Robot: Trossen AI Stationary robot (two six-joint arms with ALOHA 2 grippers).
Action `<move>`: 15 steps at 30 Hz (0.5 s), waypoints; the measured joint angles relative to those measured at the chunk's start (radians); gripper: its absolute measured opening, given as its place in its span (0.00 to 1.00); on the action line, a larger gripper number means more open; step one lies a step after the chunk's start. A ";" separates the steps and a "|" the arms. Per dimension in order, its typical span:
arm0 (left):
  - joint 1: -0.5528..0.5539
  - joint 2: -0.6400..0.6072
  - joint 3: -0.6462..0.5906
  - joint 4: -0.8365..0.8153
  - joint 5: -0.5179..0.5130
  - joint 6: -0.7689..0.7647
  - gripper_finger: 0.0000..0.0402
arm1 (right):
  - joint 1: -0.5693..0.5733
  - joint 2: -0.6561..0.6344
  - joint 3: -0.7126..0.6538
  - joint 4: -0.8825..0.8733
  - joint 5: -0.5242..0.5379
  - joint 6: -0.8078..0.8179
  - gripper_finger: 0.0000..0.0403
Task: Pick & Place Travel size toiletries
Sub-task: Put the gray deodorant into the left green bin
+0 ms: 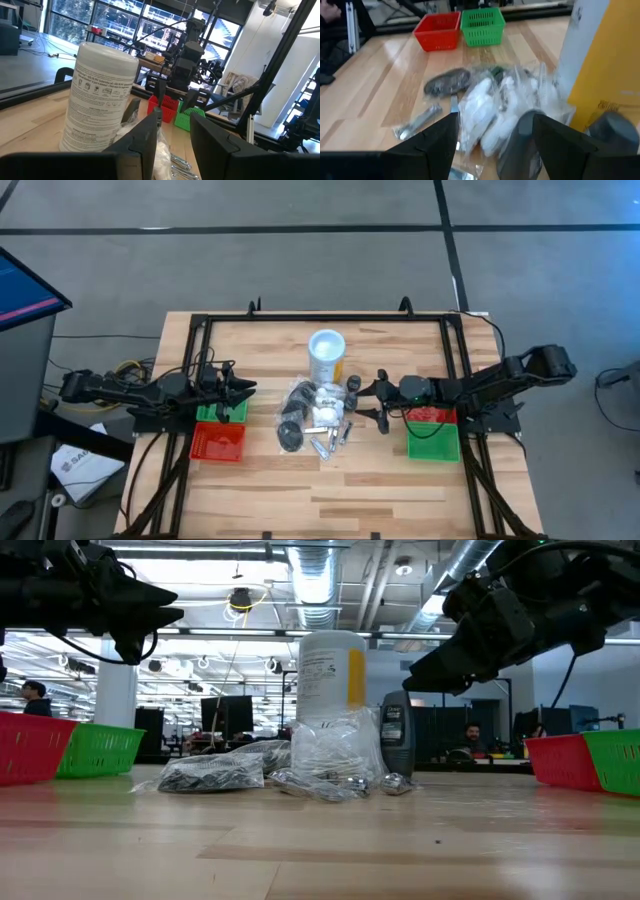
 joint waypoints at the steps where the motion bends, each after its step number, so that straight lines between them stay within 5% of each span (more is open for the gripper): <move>1: 0.000 0.000 0.000 0.000 0.000 0.000 0.27 | 0.000 0.000 0.000 0.007 0.000 0.000 0.60; 15: 0.000 0.000 0.000 0.000 -0.004 0.000 0.27 | -0.039 0.009 0.000 0.002 0.000 0.003 0.60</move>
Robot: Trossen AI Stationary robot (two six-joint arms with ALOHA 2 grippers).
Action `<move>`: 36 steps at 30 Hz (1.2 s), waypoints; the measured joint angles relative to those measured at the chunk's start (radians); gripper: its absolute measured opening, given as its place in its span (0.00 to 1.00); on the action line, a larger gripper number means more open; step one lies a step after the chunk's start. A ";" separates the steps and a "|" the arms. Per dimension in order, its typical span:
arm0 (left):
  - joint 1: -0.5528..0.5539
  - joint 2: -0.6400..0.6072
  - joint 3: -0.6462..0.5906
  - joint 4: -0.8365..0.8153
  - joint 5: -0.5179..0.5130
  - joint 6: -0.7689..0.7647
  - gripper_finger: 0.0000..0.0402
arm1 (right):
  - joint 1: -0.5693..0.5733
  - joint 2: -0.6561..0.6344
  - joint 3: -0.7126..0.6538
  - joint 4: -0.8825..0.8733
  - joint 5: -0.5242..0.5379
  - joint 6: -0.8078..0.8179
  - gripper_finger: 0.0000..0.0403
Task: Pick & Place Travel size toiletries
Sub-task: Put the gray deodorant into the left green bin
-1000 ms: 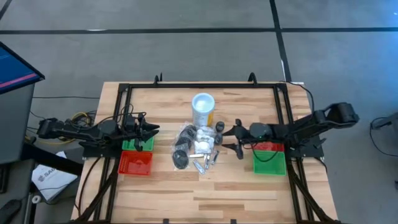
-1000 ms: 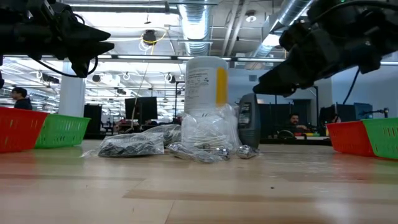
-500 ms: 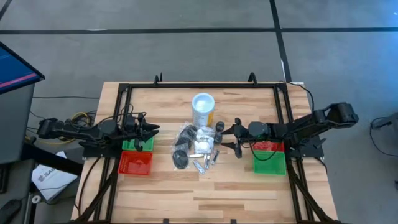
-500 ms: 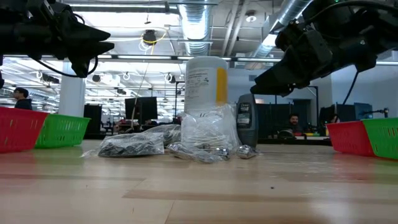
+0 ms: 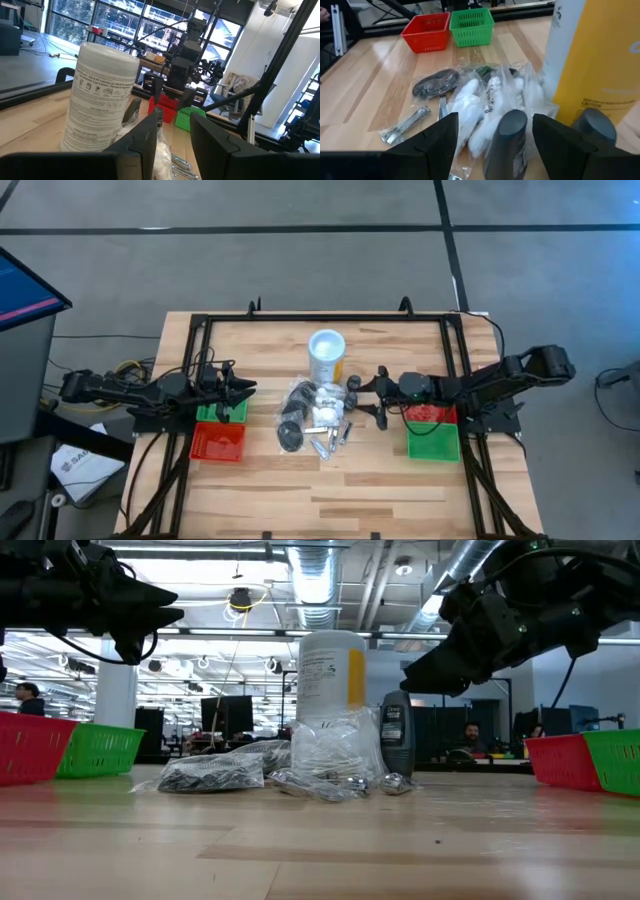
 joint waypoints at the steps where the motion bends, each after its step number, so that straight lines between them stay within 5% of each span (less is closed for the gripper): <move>1: 0.000 0.000 0.000 0.000 0.000 0.000 0.27 | 0.000 0.002 0.000 0.003 0.000 0.000 0.60; 12: 0.000 0.000 0.000 0.000 0.001 0.000 0.27 | -0.021 0.164 0.009 0.124 0.000 0.000 0.60; 25: 0.000 0.000 0.000 0.000 0.005 0.000 0.27 | -0.017 0.347 0.135 0.053 0.000 0.000 0.60; 36: 0.000 0.000 0.000 -0.001 0.004 0.000 0.27 | -0.019 0.335 0.144 0.024 0.000 -0.001 0.44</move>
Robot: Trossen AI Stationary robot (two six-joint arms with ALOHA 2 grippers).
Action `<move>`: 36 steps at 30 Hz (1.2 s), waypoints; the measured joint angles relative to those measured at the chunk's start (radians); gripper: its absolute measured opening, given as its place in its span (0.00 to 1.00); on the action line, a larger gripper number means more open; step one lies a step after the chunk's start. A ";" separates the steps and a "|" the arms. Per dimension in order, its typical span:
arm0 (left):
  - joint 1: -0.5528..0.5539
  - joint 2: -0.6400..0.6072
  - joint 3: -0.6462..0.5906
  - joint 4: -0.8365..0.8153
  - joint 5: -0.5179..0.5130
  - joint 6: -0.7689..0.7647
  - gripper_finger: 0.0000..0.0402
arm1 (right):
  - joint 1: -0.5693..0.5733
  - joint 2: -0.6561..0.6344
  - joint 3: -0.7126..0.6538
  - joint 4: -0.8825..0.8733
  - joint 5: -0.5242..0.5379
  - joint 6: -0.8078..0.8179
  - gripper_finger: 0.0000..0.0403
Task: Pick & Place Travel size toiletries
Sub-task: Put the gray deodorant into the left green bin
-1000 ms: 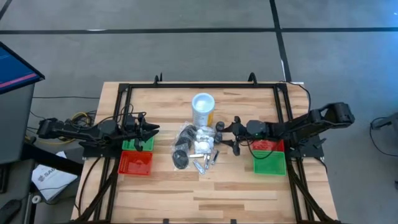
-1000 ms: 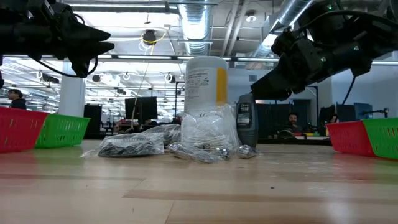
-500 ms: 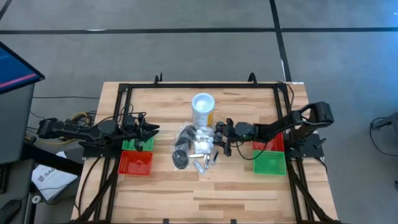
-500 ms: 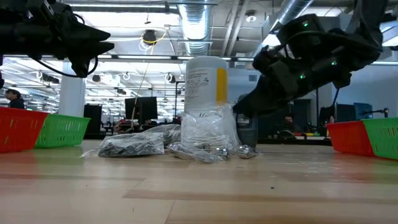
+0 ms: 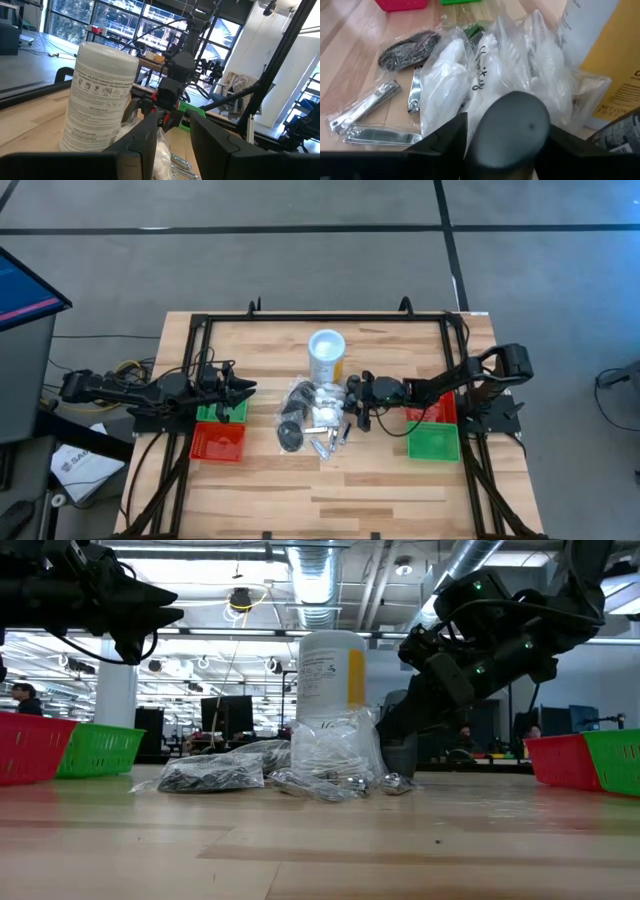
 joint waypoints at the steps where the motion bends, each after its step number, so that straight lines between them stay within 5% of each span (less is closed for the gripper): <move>1: 0.000 0.000 0.000 0.000 0.000 0.000 0.27 | 0.000 0.000 0.000 0.000 0.000 0.000 0.42; 7: 0.000 0.000 0.000 -0.001 -0.001 0.000 0.27 | 0.000 0.000 0.000 0.006 -0.002 0.001 0.35; 27: 0.000 0.000 0.000 -0.002 -0.003 0.000 0.27 | 0.002 -0.002 0.000 0.005 -0.050 0.034 0.31; 36: 0.000 0.000 0.000 -0.002 0.001 0.000 0.27 | 0.004 -0.098 -0.003 -0.116 -0.056 0.039 0.30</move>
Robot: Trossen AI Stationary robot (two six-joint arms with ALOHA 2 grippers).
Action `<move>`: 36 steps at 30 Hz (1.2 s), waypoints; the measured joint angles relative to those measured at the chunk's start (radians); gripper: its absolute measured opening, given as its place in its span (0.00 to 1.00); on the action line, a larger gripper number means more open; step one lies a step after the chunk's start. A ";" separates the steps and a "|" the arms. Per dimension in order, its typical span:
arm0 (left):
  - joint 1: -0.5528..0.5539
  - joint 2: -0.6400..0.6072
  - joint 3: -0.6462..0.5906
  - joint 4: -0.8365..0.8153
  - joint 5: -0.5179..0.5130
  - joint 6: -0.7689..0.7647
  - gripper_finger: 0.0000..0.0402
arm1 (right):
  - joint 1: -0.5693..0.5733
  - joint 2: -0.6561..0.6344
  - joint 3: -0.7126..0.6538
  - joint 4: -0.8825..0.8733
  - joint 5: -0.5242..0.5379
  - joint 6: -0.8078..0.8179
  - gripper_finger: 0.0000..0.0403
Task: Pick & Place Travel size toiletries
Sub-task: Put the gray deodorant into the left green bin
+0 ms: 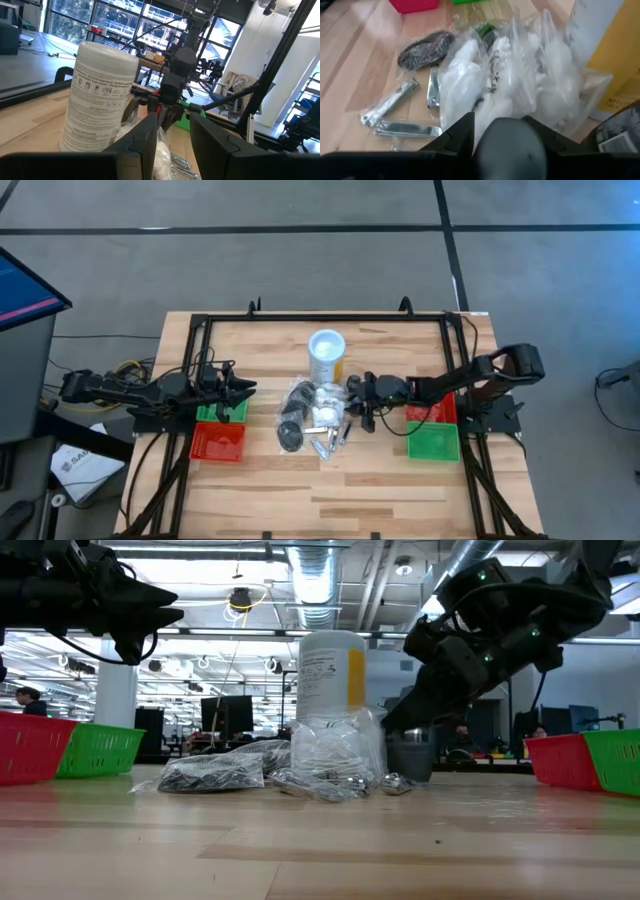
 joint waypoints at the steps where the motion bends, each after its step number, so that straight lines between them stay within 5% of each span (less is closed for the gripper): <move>1: 0.000 0.000 0.000 0.000 0.000 0.000 0.27 | 0.004 -0.013 0.000 -0.009 0.000 0.000 0.30; 10: 0.000 0.000 0.000 0.001 -0.001 0.000 0.27 | 0.033 -0.117 0.001 -0.014 0.001 0.008 0.29; 19: 0.000 0.000 0.000 0.005 -0.002 0.000 0.27 | 0.030 -0.233 0.101 -0.202 0.004 -0.007 0.27; 36: 0.000 0.094 0.000 0.067 0.002 -0.008 0.27 | 0.006 -0.115 0.490 -0.433 0.004 -0.135 0.19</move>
